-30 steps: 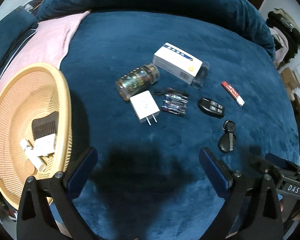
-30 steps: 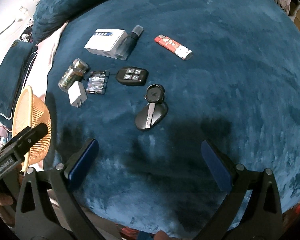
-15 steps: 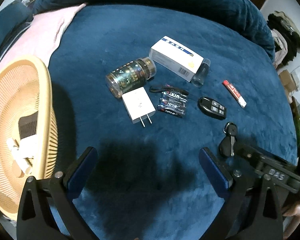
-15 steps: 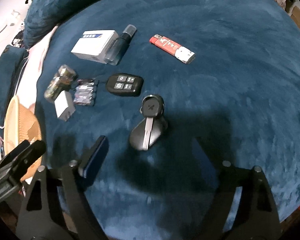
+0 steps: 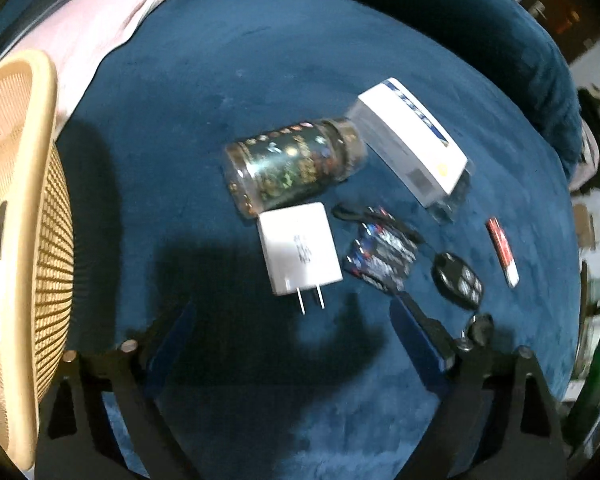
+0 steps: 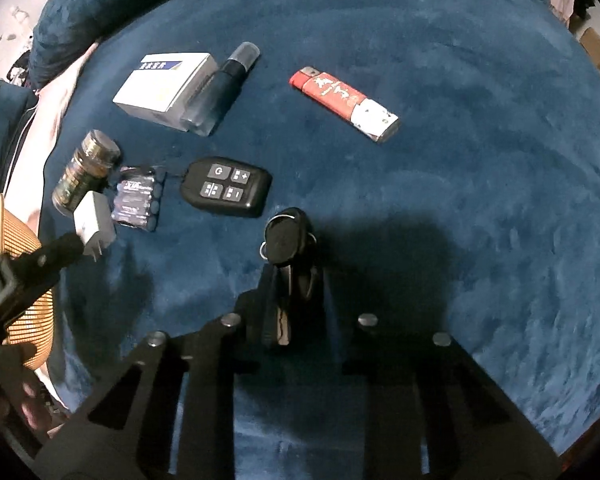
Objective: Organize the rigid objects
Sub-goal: 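Close left tool on white ZONGHUA charger while right tool grasps black car key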
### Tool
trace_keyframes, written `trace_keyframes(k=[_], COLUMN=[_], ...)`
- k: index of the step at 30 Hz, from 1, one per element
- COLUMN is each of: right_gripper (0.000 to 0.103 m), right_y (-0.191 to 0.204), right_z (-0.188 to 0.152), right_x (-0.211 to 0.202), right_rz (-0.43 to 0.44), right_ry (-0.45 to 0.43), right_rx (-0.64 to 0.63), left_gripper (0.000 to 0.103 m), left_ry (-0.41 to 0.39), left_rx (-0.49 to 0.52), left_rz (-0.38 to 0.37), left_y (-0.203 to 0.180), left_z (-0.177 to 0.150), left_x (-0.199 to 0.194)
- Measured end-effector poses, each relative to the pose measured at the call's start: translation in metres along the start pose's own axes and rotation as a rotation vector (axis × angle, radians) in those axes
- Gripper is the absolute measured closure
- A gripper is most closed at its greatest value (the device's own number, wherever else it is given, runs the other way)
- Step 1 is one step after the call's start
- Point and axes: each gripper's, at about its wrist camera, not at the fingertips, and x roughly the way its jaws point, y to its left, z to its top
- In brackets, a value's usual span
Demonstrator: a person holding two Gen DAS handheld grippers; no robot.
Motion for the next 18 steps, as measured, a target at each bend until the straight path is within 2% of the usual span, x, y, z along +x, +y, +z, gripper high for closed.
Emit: trace_keyframes(k=[3, 6, 7, 8, 9, 12, 18], right_gripper=[0.08, 0.08, 0.08, 0.08, 0.08, 0.08, 0.082], right_y=[-0.002, -0.003, -0.005, -0.002, 0.001, 0.0, -0.002], right_z=[0.002, 0.002, 0.002, 0.001, 0.003, 0.003, -0.001], right_x=[0.0, 0.001, 0.001, 0.001, 0.001, 0.002, -0.001], right_rz=[-0.005, -0.007, -0.005, -0.004, -0.004, 0.004, 0.03], right_ry=[0.0, -0.002, -0.002, -0.002, -0.002, -0.002, -0.02], right_rx=[-0.002, 0.0, 0.003, 0.004, 0.005, 0.013, 0.025], left_gripper=[0.013, 0.021, 0.034, 0.058, 0.058, 0.061, 0.063], left_ry=[-0.006, 0.004, 0.023, 0.048, 0.072, 0.058, 0.074], left_rx=[-0.009, -0.01, -0.011, -0.011, -0.009, 0.027, 0.1], left_rz=[0.006, 0.019, 0.022, 0.03, 0.036, 0.027, 0.025], left_y=[-0.001, -0.007, -0.008, -0.009, -0.008, -0.006, 0.005], left_z=[0.009, 0.018, 0.021, 0.023, 0.023, 0.016, -0.02], left_x=[0.004, 0.014, 0.02, 0.027, 0.033, 0.027, 0.002])
